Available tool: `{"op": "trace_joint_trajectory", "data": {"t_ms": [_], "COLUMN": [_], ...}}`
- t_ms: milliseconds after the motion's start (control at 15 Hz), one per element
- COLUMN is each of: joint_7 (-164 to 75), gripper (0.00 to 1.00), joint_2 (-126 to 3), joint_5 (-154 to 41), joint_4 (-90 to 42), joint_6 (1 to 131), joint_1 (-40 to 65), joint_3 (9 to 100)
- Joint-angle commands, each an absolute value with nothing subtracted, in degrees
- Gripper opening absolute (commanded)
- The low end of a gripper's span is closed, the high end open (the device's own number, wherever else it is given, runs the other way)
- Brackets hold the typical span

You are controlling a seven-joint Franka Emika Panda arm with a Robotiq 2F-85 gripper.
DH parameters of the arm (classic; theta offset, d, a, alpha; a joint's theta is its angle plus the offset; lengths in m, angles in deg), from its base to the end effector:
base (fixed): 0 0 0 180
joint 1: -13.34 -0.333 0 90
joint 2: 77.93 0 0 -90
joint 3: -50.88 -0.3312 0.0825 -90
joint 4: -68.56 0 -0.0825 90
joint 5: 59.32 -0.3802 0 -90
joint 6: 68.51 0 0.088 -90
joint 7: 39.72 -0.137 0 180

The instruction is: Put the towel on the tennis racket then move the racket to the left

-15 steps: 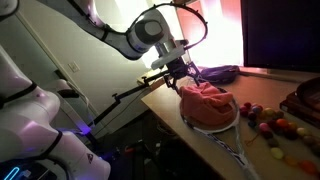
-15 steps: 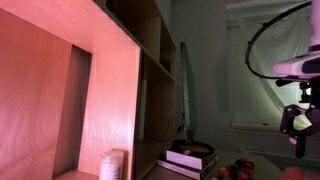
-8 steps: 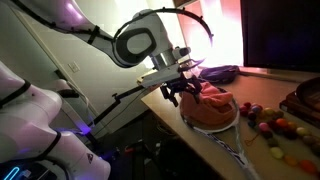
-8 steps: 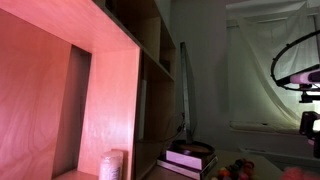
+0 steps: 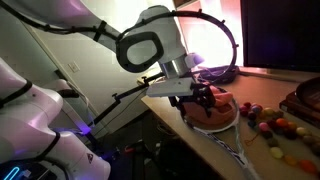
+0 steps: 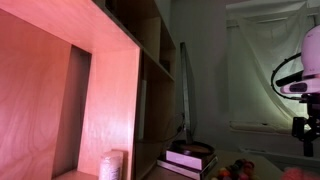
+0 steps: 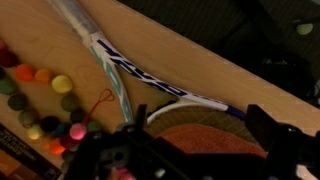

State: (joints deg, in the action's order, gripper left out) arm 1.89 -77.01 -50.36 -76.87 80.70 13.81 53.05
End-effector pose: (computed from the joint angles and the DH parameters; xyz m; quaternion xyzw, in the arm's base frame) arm 0.4614 -0.0205 0.2596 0.9175 0.3947 0.0072 0.0482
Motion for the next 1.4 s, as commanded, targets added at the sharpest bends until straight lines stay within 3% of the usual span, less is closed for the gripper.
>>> {"op": "trace_joint_trajectory", "data": {"t_ms": [0,800,1333], "joint_7": [5.83,17.92,17.67], "gripper": [1.00,1.00,1.00], "joint_2": [-71.84,-54.57,-46.16], "joint_5": [-53.31,-64.64,-62.35], "joint_4": [-71.60,-56.22,-47.96], "joint_6": [81.19,81.38,79.28], "joint_1": [15.17,23.45,25.18], "joint_3": [52.99,47.45,45.63]}}
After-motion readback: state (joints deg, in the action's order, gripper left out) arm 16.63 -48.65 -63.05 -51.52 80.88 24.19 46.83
